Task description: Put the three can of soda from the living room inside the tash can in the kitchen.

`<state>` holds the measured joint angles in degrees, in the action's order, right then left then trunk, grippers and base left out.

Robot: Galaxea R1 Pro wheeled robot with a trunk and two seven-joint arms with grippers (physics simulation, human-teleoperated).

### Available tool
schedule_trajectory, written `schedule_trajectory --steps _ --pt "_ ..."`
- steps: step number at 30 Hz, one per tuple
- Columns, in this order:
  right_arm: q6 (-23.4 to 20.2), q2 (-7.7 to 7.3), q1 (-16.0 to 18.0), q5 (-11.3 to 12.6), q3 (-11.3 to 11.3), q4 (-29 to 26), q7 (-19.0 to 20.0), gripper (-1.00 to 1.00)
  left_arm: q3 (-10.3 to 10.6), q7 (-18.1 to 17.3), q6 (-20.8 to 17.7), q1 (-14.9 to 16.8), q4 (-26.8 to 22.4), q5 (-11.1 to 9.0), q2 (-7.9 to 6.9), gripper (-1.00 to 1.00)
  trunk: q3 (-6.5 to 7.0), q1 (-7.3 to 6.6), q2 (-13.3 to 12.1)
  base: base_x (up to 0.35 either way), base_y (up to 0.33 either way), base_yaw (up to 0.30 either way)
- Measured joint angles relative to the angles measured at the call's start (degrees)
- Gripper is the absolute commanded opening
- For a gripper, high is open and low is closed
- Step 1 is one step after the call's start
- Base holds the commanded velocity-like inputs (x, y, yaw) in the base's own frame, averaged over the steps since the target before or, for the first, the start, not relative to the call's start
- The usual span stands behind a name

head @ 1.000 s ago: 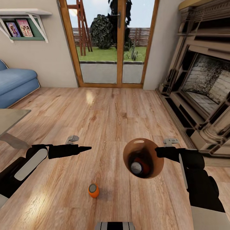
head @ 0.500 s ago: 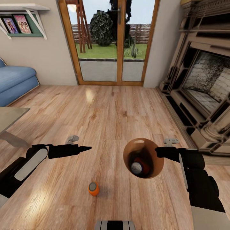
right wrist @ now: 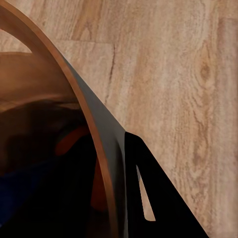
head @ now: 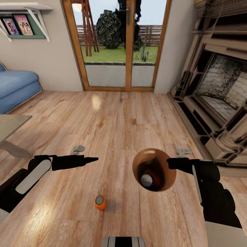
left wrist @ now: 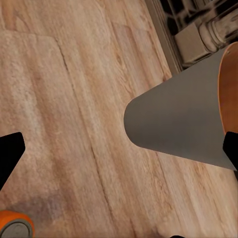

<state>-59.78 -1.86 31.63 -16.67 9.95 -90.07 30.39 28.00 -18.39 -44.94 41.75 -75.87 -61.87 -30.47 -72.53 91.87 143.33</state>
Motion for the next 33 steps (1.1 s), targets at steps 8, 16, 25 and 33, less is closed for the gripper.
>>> schedule_trajectory --steps 8,16,25,33 --pt "-0.02 0.01 0.0 0.08 -0.07 0.0 -0.02 -1.0 0.02 0.02 0.03 0.0 0.01 0.02 0.02 1.0 -0.12 0.0 0.0 0.0 0.0 0.0" --pt "-0.01 0.0 0.0 -0.03 -0.04 0.0 -0.16 -1.0 0.04 0.02 -0.04 0.0 -0.15 0.02 -0.01 1.0 -0.81 0.0 0.0 0.0 0.0 0.0" --pt "0.0 0.03 0.0 -0.49 -0.07 0.0 -0.34 -1.0 0.14 -0.03 -0.14 0.0 -0.22 0.07 -0.03 1.0 -1.65 0.0 0.0 0.0 0.0 0.0" --pt "0.01 -0.08 0.0 -0.62 -0.09 0.0 -0.26 -1.0 0.26 -0.04 -0.15 0.0 -0.4 0.02 -0.08 1.0 -2.4 0.0 0.0 0.0 0.0 0.0"
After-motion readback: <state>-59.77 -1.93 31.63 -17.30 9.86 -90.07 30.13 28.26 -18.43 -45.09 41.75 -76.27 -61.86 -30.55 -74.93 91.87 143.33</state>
